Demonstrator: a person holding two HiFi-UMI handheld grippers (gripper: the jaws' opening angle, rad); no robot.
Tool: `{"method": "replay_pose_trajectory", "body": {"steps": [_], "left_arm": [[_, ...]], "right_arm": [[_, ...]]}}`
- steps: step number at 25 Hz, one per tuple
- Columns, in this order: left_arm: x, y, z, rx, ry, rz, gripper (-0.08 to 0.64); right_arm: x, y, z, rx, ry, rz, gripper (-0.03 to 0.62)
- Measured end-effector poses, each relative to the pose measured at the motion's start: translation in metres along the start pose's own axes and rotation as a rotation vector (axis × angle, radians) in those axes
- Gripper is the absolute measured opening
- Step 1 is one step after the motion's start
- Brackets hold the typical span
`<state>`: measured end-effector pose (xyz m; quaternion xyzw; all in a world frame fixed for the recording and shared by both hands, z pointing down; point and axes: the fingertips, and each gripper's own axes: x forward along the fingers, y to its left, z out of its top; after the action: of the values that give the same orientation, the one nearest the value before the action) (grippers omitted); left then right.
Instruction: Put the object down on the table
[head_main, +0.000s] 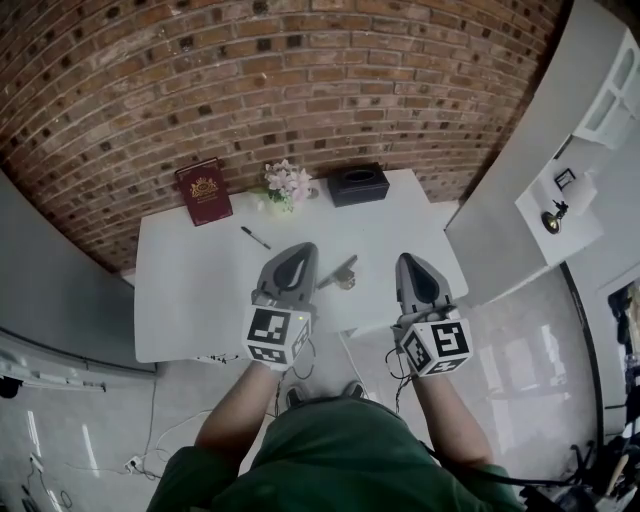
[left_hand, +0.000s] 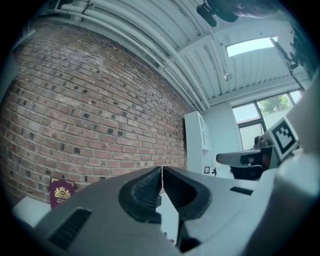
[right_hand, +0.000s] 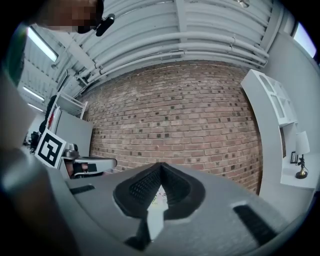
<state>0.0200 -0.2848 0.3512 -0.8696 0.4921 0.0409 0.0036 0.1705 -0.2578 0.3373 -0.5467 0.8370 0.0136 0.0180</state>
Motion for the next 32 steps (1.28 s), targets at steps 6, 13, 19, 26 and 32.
{"method": "replay_pose_trajectory", "body": {"steps": [6, 13, 19, 26, 32], "left_arm": [[0.0, 0.0, -0.002, -0.011, -0.001, -0.016, 0.011], [-0.002, 0.017, -0.008, -0.035, 0.014, 0.013, 0.011], [0.0, 0.019, -0.016, -0.051, 0.032, 0.015, 0.011], [0.008, 0.015, -0.02, -0.05, 0.044, 0.009, 0.011], [0.015, 0.012, -0.025, -0.05, 0.06, 0.007, 0.011]], "right_arm": [[0.004, 0.005, -0.003, -0.014, 0.007, 0.006, 0.002], [0.011, 0.008, -0.008, -0.005, 0.019, 0.012, 0.002], [0.015, 0.006, -0.012, 0.004, 0.021, 0.01, 0.002], [0.018, 0.003, -0.016, 0.016, 0.023, 0.018, 0.002], [0.02, -0.003, -0.021, 0.028, 0.026, 0.019, 0.002]]}}
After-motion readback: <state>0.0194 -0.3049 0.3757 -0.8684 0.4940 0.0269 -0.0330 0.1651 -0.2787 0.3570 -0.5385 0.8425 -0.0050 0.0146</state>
